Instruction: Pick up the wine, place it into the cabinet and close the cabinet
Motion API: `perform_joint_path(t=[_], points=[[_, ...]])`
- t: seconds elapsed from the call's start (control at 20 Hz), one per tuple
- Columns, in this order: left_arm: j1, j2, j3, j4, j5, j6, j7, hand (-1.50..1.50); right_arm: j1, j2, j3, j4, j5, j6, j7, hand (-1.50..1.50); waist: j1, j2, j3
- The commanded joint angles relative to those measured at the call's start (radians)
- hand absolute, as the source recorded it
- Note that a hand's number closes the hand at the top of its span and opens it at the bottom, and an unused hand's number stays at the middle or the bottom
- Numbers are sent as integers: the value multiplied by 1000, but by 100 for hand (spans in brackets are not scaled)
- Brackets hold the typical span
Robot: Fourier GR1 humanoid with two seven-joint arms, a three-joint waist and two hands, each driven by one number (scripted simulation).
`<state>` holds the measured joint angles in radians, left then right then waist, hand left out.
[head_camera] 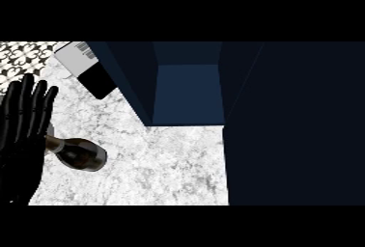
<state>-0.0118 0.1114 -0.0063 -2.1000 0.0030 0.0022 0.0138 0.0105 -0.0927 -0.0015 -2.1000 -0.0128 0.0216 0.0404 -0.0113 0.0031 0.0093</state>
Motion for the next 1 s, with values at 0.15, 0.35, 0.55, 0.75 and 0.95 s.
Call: perform_joint_path(t=[0.15, 0.35, 0.55, 0.75, 0.95], points=[[92, 112, -39, 8, 257, -331, -131, -150, 93, 5, 29, -88, -39, 48, -29, -150, 3, -9, -12], [204, 129, -151, 43, 490, -499, -42, -150, 125, -37, 88, -73, -152, 166, 40, -150, 6, -4, -12], [333, 285, -32, -34, 724, -637, -9, -150, 185, -75, 67, -187, -215, 190, 112, -150, 19, -10, -10], [377, 371, 42, -43, 885, -697, 33, -150, 138, -78, 65, -228, -230, 172, 193, -150, 17, -5, -10], [445, 432, 136, -139, 1037, -694, 83, -150, 144, -57, 116, -339, -203, 124, 290, -150, 19, -6, -10]])
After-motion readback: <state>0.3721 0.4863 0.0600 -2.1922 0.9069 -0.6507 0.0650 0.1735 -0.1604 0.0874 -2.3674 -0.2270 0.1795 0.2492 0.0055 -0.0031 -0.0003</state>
